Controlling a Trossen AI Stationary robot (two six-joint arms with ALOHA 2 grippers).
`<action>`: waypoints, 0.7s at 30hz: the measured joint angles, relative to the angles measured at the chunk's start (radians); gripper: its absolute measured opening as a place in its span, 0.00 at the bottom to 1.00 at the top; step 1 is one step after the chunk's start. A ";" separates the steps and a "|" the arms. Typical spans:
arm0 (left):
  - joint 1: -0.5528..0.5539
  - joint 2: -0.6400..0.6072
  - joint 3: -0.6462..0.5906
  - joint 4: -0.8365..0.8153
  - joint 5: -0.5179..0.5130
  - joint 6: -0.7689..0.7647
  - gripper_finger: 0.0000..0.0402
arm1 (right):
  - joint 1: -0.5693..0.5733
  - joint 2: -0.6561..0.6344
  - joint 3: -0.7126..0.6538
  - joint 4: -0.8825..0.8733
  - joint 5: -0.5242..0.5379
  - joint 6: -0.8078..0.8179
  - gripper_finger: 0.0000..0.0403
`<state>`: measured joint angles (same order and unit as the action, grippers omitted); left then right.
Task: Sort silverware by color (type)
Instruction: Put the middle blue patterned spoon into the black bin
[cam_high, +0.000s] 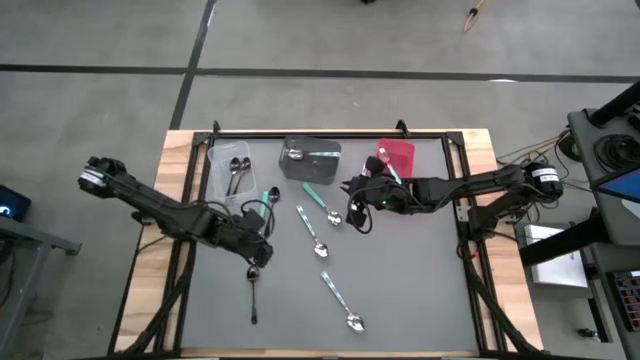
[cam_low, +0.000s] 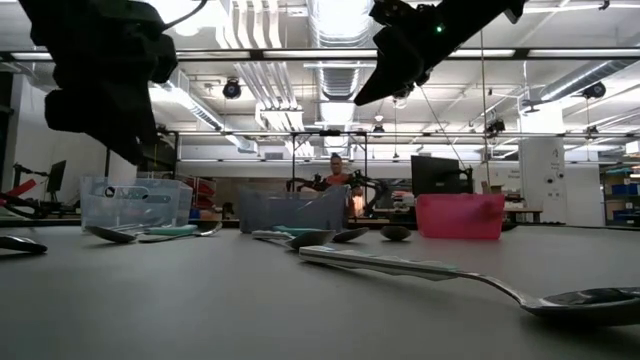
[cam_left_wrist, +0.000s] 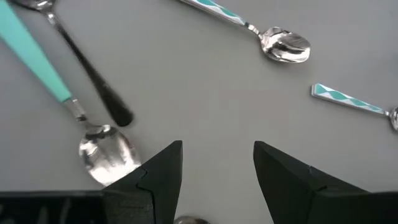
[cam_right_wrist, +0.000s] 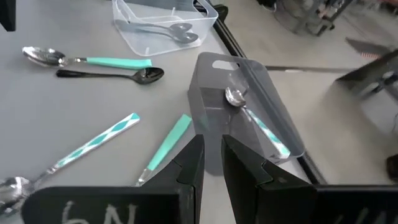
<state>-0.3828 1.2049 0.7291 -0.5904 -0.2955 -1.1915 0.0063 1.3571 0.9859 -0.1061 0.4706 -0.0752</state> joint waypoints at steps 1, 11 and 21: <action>0.000 0.020 0.014 -0.006 0.000 0.002 0.44 | 0.000 0.000 0.000 0.001 0.000 -0.014 0.12; 0.000 0.191 0.137 -0.095 -0.008 -0.004 0.44 | 0.000 0.006 -0.027 0.025 -0.005 -0.044 0.12; -0.017 0.292 0.174 -0.101 -0.008 0.002 0.44 | 0.003 0.008 -0.029 0.039 -0.018 0.191 0.12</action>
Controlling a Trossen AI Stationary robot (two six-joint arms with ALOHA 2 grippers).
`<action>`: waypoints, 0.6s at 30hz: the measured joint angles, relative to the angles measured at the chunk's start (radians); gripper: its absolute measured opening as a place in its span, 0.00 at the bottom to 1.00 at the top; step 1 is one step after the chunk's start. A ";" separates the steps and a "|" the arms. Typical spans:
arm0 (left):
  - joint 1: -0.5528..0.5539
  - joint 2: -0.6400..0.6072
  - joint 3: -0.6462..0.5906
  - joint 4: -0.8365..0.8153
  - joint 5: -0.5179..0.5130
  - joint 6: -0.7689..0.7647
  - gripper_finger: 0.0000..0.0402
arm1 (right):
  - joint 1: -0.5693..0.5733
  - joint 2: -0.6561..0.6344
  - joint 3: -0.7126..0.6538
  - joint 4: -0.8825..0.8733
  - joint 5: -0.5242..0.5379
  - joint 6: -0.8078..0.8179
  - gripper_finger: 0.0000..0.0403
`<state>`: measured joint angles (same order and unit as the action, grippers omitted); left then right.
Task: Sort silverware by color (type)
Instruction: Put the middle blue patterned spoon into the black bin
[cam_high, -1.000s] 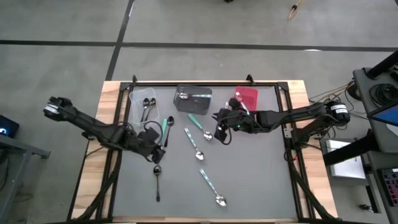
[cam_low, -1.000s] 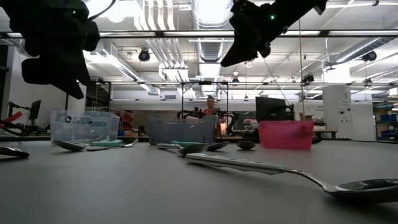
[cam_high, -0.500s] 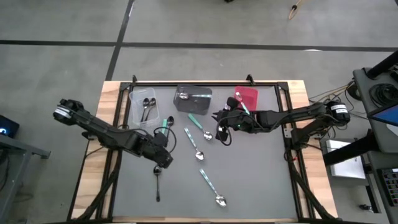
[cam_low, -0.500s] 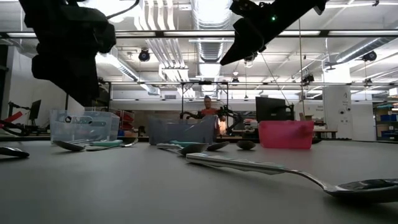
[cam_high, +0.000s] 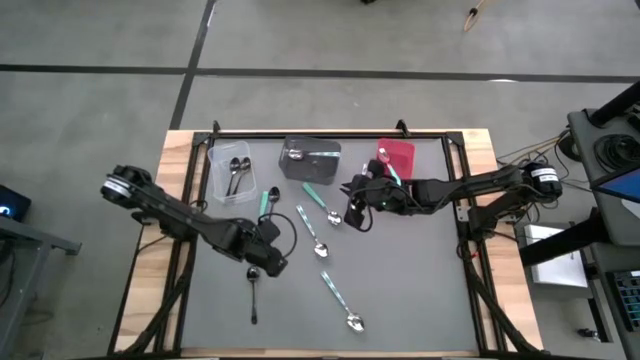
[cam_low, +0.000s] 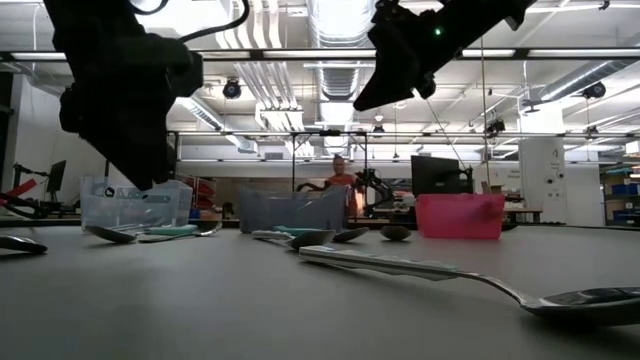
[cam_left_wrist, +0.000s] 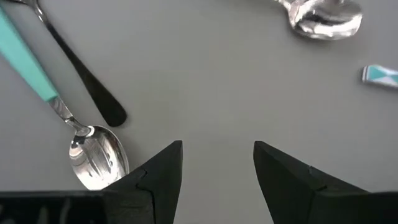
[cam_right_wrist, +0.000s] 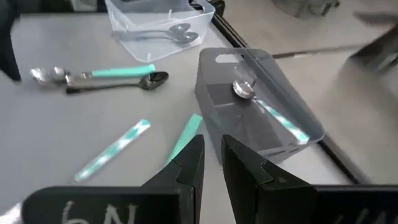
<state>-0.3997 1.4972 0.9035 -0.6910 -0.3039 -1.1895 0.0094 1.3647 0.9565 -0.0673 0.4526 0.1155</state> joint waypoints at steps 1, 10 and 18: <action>-0.006 0.004 0.000 -0.001 0.000 0.002 0.44 | 0.001 0.000 0.000 0.001 -0.020 0.035 0.12; -0.072 0.008 -0.001 -0.010 -0.101 0.149 0.44 | 0.038 0.018 0.000 0.139 -0.120 0.191 0.12; -0.084 0.007 -0.002 -0.009 -0.228 0.400 0.44 | 0.069 0.075 0.027 0.205 -0.121 0.171 0.12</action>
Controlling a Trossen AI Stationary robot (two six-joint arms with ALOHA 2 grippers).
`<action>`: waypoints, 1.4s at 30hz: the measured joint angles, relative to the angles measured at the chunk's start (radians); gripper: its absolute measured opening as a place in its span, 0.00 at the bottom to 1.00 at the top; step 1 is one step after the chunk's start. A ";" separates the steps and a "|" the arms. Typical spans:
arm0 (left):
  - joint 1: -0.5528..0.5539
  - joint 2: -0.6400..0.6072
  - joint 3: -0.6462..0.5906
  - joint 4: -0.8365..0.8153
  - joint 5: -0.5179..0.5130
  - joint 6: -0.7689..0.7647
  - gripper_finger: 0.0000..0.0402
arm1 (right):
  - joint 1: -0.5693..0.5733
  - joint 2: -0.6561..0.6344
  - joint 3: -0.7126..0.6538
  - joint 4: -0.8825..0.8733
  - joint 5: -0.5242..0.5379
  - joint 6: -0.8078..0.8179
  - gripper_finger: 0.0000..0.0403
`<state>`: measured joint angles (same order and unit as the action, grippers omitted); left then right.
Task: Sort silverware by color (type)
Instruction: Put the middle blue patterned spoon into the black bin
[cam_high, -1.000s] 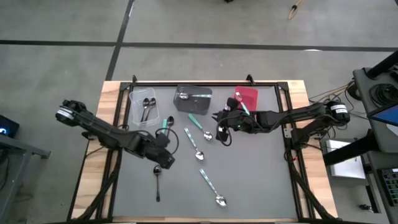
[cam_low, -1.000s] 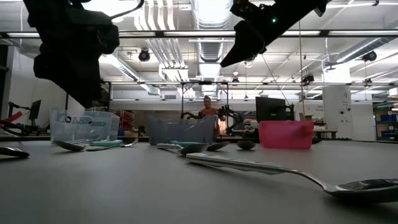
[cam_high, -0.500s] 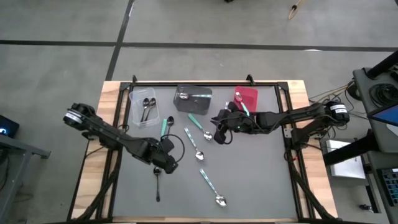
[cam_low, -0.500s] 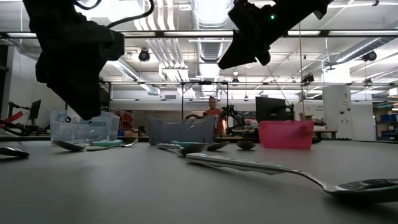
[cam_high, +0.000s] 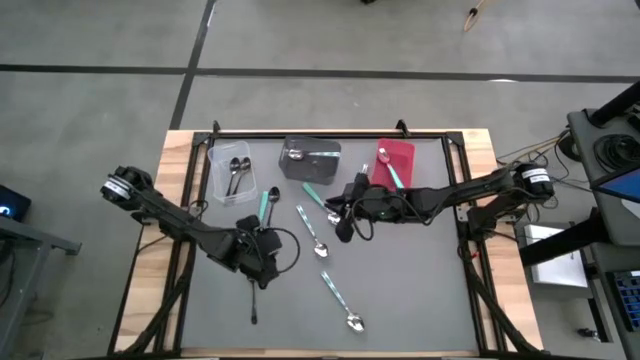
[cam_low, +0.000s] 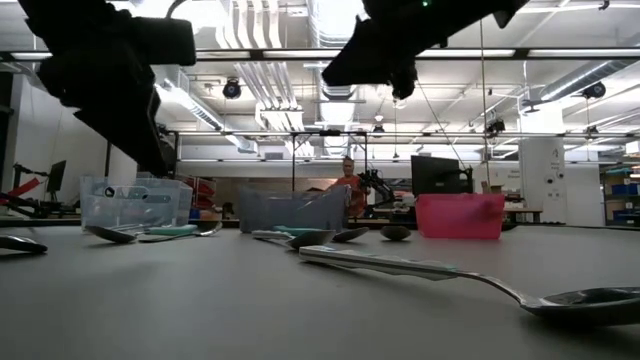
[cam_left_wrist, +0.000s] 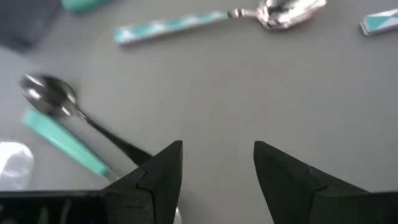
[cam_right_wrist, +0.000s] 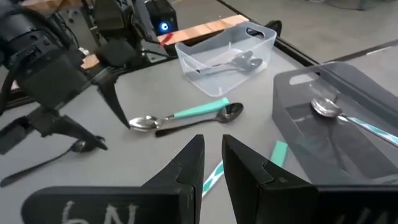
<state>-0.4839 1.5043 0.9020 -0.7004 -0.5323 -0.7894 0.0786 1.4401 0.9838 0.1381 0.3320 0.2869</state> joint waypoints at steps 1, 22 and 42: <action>0.000 0.000 0.000 0.002 -0.028 0.024 0.44 | 0.002 0.013 0.007 0.010 0.000 -0.008 0.12; 0.057 0.013 -0.001 0.285 -0.158 0.515 0.44 | 0.015 -0.059 0.023 -0.234 0.000 -0.294 0.12; 0.297 0.100 -0.001 0.546 0.278 0.937 0.44 | -0.031 -0.141 -0.049 -0.320 -0.105 -0.462 0.12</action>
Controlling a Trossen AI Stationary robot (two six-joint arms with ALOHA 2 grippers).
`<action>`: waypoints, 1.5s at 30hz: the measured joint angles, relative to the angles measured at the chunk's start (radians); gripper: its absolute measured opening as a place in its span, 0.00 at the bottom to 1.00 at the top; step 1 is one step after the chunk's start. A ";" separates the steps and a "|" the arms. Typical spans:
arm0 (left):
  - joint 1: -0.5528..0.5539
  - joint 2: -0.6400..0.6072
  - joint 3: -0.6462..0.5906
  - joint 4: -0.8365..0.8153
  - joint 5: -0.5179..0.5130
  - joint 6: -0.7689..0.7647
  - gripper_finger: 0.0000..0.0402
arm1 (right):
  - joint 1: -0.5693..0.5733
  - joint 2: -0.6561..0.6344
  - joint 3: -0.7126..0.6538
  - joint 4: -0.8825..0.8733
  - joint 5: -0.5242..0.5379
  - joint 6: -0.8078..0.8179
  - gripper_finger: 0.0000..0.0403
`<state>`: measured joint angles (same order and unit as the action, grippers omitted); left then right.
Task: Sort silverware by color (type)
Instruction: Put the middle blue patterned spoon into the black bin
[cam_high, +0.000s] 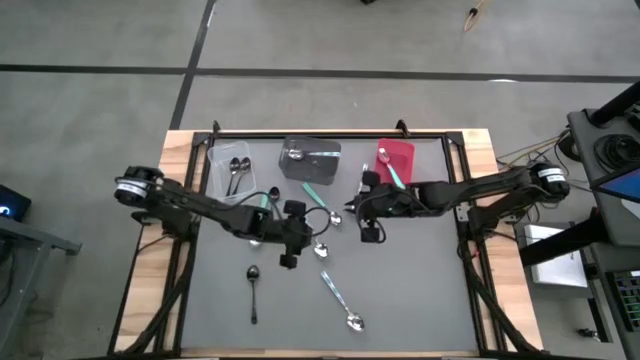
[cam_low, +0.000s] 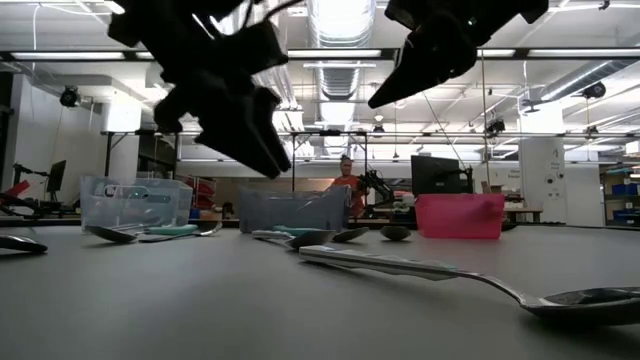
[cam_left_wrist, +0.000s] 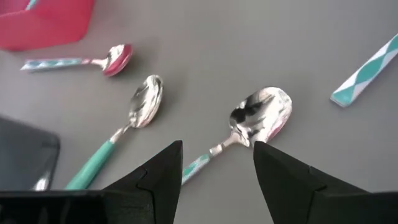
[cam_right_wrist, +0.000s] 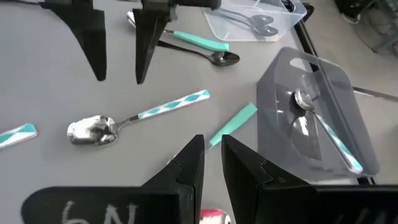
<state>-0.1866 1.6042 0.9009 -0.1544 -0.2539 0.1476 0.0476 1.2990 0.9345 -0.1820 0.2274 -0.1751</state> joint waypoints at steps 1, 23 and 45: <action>0.007 0.014 0.000 0.012 0.012 0.025 0.44 | -0.003 -0.010 -0.010 0.003 0.000 0.004 0.12; 0.234 0.164 0.000 0.054 0.356 0.293 0.44 | -0.024 -0.161 -0.155 0.158 -0.072 -0.022 0.12; 0.259 0.221 0.001 0.101 0.396 0.218 0.03 | -0.029 -0.159 -0.155 0.158 -0.072 -0.027 0.12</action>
<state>0.0724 1.8256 0.9019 -0.0531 0.1423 0.3655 0.0189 1.1400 0.7795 -0.0240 0.1557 -0.2022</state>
